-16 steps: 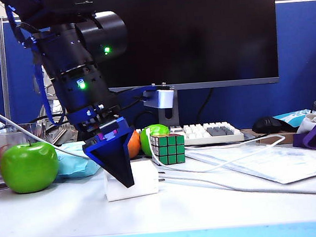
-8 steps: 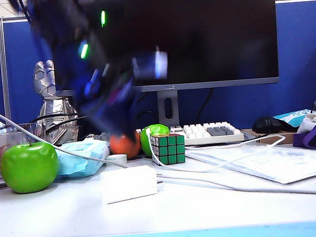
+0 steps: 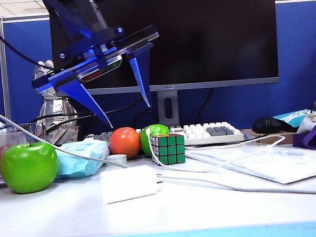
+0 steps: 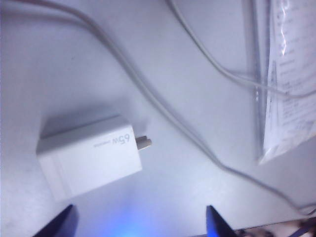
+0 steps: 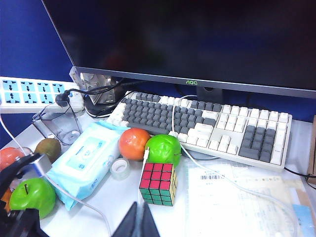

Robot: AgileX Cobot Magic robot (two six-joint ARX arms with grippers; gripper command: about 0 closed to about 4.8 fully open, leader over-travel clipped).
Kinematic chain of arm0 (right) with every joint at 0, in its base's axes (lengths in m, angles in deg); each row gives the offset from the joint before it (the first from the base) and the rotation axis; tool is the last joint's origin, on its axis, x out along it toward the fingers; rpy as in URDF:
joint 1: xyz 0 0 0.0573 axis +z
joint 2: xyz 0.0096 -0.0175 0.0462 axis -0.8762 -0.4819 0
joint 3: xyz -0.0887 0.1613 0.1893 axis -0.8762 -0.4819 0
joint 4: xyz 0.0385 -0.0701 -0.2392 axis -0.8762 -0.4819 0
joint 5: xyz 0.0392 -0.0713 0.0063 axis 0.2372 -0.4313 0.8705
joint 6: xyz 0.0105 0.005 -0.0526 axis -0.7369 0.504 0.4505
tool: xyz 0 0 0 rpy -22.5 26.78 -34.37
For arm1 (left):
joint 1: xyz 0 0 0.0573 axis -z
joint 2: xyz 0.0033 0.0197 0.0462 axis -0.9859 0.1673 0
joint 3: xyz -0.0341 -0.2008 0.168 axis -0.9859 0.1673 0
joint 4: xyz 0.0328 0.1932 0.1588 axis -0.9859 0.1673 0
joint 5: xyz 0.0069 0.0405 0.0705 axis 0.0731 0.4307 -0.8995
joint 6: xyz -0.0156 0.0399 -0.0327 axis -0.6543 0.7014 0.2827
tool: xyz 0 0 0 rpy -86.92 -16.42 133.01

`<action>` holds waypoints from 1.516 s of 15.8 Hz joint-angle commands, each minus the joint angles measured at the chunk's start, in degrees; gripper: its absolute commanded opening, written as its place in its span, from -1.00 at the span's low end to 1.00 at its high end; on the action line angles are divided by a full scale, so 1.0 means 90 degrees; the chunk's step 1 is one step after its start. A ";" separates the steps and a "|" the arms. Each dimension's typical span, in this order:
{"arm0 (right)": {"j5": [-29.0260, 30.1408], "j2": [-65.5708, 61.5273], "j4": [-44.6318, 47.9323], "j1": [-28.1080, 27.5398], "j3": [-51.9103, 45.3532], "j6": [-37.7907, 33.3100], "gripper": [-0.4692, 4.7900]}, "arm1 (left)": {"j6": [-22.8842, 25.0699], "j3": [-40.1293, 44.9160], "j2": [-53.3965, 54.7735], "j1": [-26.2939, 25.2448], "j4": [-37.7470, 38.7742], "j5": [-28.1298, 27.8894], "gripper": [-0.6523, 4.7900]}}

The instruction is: Pick up the Type-C charging cable and the charging base, insert one end of the Type-C charger into the corresponding slot on the base, and finally place the plugged-in charger back on the table.

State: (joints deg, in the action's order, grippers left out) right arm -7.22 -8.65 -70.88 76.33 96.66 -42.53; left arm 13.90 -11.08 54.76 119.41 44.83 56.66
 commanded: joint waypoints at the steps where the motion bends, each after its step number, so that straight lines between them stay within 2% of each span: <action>1: 0.0039 0.0024 0.0061 0.0000 0.0029 0.0012 -0.85 | -0.1166 0.0007 0.0000 0.0029 0.0185 0.0236 0.49; 4: 0.0039 0.0024 0.0061 0.0000 0.0029 0.0012 -0.85 | -0.1972 0.0075 0.0005 0.0180 0.0148 0.0226 0.49; 6: 0.0041 0.0024 0.0061 0.0000 0.0029 0.0012 -0.85 | -0.2205 0.0075 0.0041 0.0187 0.0102 0.0226 0.49; 18: 0.0039 0.0024 0.0034 0.0000 0.0029 0.0012 -0.85 | -0.2385 0.0075 0.0933 0.0393 0.0236 0.0396 0.47; 21: 0.0039 0.0024 0.0032 0.0000 0.0029 0.0012 -0.85 | -0.2380 0.0075 0.1353 0.0384 0.0248 0.0253 0.47; 24: 0.0039 0.0024 0.0019 0.0000 0.0029 0.0012 -0.85 | -0.2363 0.0075 0.1562 0.0364 0.0267 -0.0243 0.47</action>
State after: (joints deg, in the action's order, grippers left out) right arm -7.11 -8.65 -71.30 76.33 96.66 -42.53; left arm -7.39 -10.27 69.07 122.78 47.04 56.90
